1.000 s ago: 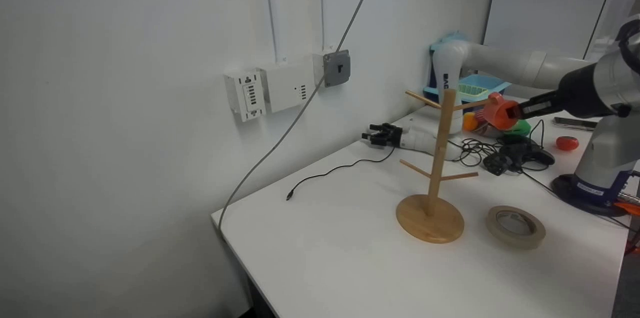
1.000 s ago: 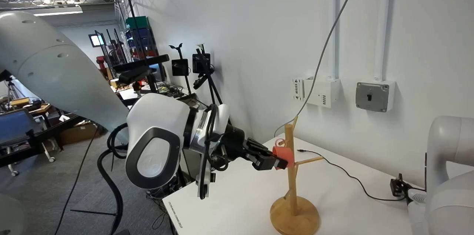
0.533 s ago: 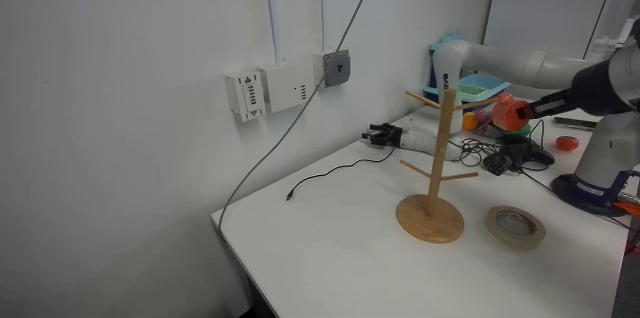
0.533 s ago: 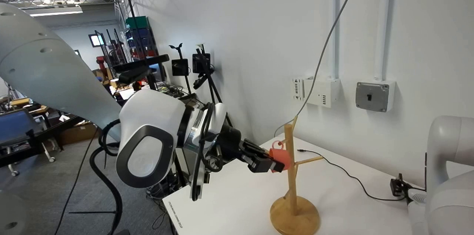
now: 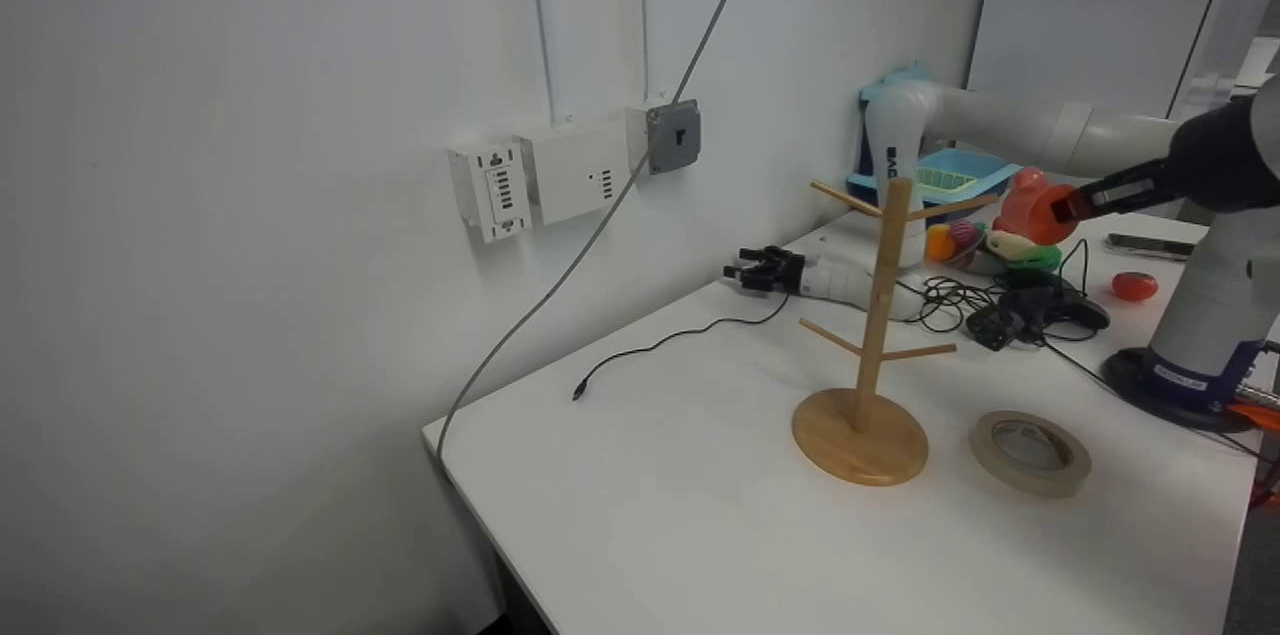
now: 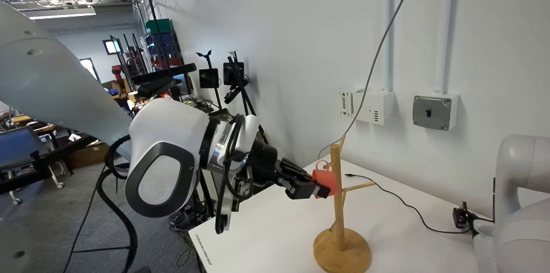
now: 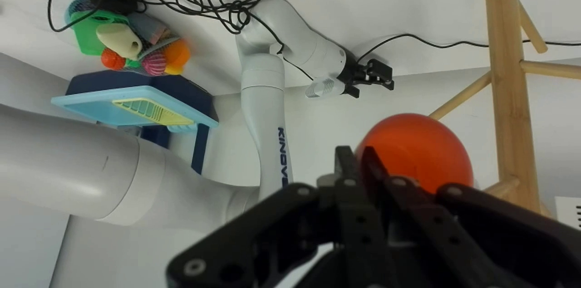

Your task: Take the cup off the stand and place it on the table

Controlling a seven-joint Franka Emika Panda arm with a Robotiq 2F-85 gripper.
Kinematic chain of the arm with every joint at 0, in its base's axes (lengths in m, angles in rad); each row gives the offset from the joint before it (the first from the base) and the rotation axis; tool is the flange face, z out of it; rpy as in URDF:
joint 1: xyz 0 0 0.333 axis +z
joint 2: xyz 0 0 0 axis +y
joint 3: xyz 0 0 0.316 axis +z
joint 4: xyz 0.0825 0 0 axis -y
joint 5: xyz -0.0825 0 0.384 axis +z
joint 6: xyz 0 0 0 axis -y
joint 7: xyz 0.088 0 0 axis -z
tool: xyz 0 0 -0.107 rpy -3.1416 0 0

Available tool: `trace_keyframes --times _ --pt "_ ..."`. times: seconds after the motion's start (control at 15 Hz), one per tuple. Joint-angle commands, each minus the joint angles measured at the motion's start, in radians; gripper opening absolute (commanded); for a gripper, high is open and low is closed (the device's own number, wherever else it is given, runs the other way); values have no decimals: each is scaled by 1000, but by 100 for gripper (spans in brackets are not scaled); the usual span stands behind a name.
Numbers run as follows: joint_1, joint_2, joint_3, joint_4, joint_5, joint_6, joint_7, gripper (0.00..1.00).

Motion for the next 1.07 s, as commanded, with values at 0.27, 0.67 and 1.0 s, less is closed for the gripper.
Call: trace_keyframes --times 0.27,0.67,1.0 --pt "126 38 -173 -9 -49 -56 -31 2" --pt "223 47 -332 -4 -111 -101 -46 2" --pt "335 78 -503 4 -172 -172 -79 2"
